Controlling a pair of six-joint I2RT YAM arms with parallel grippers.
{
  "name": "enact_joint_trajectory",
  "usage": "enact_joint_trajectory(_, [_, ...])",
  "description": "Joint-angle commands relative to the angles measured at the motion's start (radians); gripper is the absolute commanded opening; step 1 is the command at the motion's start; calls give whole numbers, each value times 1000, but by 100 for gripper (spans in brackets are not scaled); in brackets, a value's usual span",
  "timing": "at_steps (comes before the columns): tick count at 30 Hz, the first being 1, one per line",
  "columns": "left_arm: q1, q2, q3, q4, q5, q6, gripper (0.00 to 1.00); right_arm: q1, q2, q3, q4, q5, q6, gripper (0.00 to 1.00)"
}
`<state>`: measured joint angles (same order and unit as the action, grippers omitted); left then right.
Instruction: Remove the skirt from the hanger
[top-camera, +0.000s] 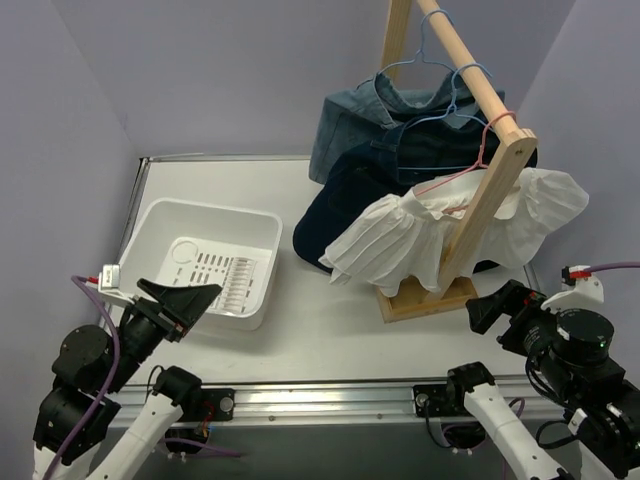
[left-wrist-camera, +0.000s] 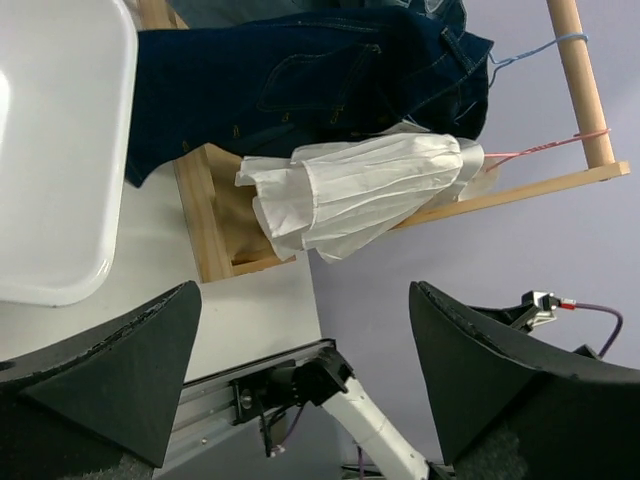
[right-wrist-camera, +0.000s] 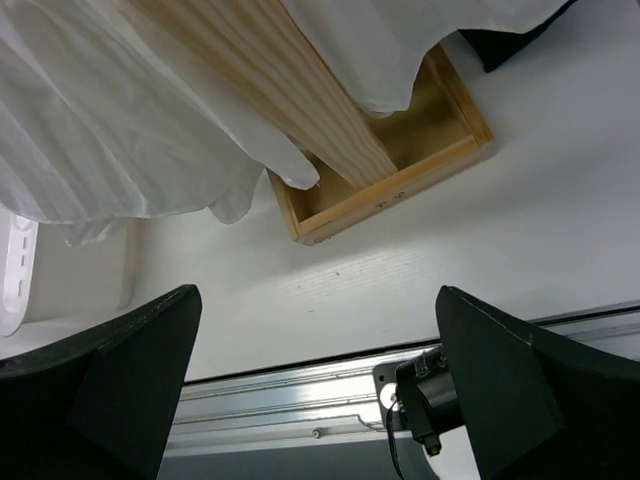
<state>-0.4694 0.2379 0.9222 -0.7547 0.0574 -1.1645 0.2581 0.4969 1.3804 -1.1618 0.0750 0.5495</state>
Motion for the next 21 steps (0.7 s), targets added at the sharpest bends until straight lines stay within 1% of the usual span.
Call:
enact_joint_trajectory(1, [6,145,151,-8,-47,113,94,12,49,-17,-18,68,38,100])
enact_joint_trajectory(2, [6,194,174,-17,-42,164,94,13,52,-17,-16,63,38,100])
enact_joint_trajectory(3, [6,296,219,-53,-39,172,94,18,57,-23,-15,49,32,100])
enact_joint_trajectory(5, [5,403,269,-89,-7,208,94,29,63,-32,-15,34,35,100])
enact_joint_trajectory(6, [3,485,283,-52,28,225,94,38,68,-34,-15,25,33,100])
enact_joint_trajectory(8, [-3,546,305,-14,61,255,94,72,65,-38,-15,26,50,100])
enact_joint_trajectory(9, [-5,552,310,29,62,268,94,84,63,-37,-12,29,58,100])
enact_joint_trajectory(11, [-8,558,325,64,39,296,94,134,48,-32,-12,78,105,100])
enact_joint_trajectory(13, [-8,572,329,83,51,321,95,173,20,-52,-9,104,168,100])
enact_joint_trajectory(14, [-8,604,349,86,70,354,100,220,12,-61,-7,136,196,100])
enact_joint_trajectory(16, [-9,646,372,100,146,391,90,272,-7,-92,-3,157,252,100])
enact_joint_trajectory(17, [-11,685,401,98,159,410,88,329,-12,-99,-1,167,306,100])
enact_joint_trajectory(19, [-20,715,421,126,193,439,88,380,-29,-112,-9,207,363,100])
enact_joint_trajectory(21, [-29,750,450,188,222,488,88,447,-47,-122,-9,248,430,100])
